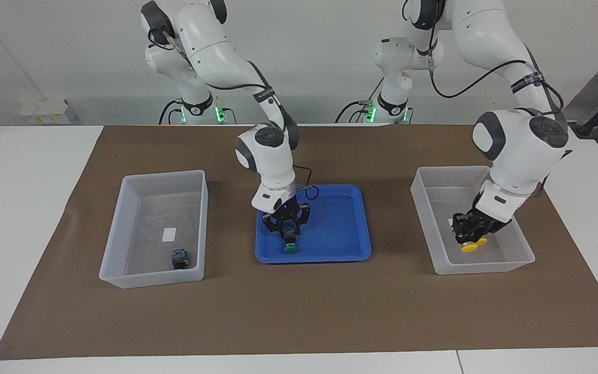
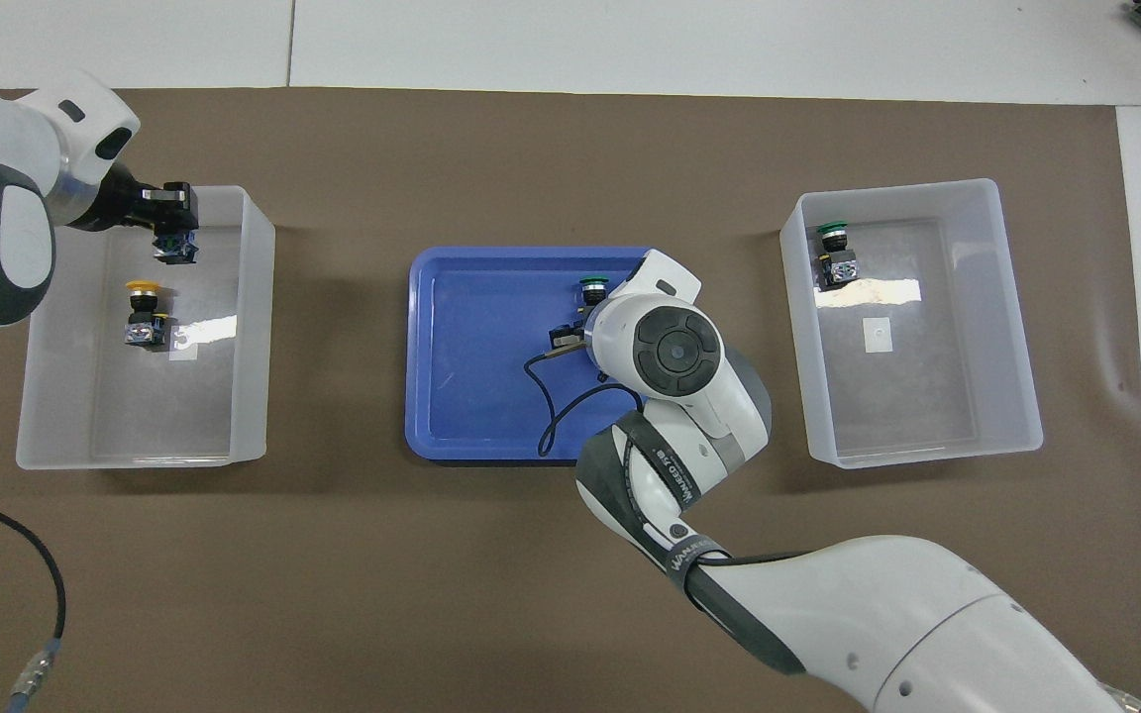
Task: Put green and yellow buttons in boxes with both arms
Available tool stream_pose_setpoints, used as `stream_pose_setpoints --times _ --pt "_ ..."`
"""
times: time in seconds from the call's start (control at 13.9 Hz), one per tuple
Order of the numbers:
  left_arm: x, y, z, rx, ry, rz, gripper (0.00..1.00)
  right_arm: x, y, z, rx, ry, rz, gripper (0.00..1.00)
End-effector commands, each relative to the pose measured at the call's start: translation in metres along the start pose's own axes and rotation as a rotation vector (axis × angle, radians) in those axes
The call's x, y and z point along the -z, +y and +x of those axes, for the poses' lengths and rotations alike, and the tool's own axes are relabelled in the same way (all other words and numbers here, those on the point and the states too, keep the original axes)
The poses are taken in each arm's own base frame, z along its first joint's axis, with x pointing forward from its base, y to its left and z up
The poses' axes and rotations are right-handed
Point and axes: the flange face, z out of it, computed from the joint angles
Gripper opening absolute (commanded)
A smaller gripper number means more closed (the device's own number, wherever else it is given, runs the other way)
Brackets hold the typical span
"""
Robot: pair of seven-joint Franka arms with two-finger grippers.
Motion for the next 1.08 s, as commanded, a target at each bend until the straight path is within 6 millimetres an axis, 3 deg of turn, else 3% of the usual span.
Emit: stream_pose_setpoints --times 0.0,0.07,0.22,0.36,0.65,0.72,0.79,0.87,0.94,1.01 --pt "-0.004 -0.017 -0.016 -0.023 -0.009 -0.018 0.00 0.018 0.005 0.004 -0.022 0.034 -0.005 0.00" --pt "-0.014 -0.022 -0.025 -0.022 0.011 -0.014 0.00 0.036 0.008 0.010 -0.030 0.052 -0.006 0.00" --pt "-0.040 -0.025 -0.040 -0.013 0.037 -0.005 0.00 0.077 0.035 0.024 -0.075 0.055 -0.034 0.00" --pt "-0.060 -0.025 -0.048 -0.010 0.044 0.000 0.00 0.114 0.074 0.037 -0.128 0.072 -0.059 0.00" --pt "-0.090 -0.022 -0.059 -0.013 0.060 0.008 0.00 0.157 0.142 0.039 -0.183 0.030 -0.126 0.00" --pt "-0.092 -0.021 -0.059 -0.015 0.062 0.009 0.00 0.163 0.169 0.040 -0.187 0.019 -0.138 0.00" --pt "-0.092 -0.020 -0.058 -0.015 0.062 0.008 0.12 0.164 0.189 0.039 -0.180 0.001 -0.141 0.00" --pt "-0.091 -0.019 -0.057 -0.018 0.065 0.009 0.47 0.164 0.201 0.033 -0.175 -0.029 -0.138 0.00" --pt "-0.088 -0.018 -0.055 -0.021 0.062 0.008 0.64 0.158 0.227 0.024 -0.177 -0.051 -0.142 0.00" --pt "-0.085 -0.018 -0.052 -0.023 0.057 0.008 0.75 0.156 0.246 0.017 -0.150 -0.065 -0.142 0.00"
